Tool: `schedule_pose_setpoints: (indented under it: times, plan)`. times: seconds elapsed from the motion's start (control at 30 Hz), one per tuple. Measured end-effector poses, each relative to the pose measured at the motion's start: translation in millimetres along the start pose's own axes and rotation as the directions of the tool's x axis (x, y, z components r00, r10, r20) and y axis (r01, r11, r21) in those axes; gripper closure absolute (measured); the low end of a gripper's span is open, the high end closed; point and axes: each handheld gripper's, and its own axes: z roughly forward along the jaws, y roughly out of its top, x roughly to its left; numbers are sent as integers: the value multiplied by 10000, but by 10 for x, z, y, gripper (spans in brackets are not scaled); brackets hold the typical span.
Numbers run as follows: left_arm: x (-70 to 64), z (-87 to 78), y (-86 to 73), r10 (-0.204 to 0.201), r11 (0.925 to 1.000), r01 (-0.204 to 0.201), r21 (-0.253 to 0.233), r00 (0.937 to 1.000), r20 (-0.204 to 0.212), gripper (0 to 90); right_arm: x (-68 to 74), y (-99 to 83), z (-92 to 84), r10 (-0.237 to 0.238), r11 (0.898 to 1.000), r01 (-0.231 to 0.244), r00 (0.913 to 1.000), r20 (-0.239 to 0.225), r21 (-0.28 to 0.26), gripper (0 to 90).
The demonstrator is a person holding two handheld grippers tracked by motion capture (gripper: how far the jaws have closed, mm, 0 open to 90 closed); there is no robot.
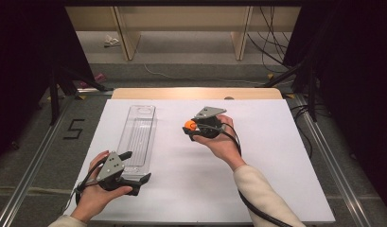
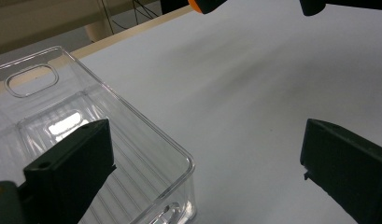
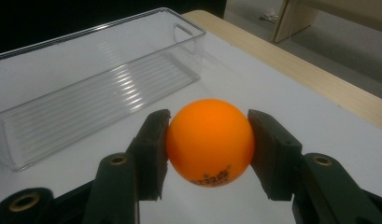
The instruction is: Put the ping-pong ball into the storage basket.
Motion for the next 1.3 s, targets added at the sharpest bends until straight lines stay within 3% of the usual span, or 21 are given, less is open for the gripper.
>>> schedule_pose_setpoints:
  times: [1.3]
  plan:
    - [0, 3, -2, 3, 10000, -3, -14, 10000, 13, 25, 106, 200, 162, -43, 9999, 40, 9997, -226, -130, 514]
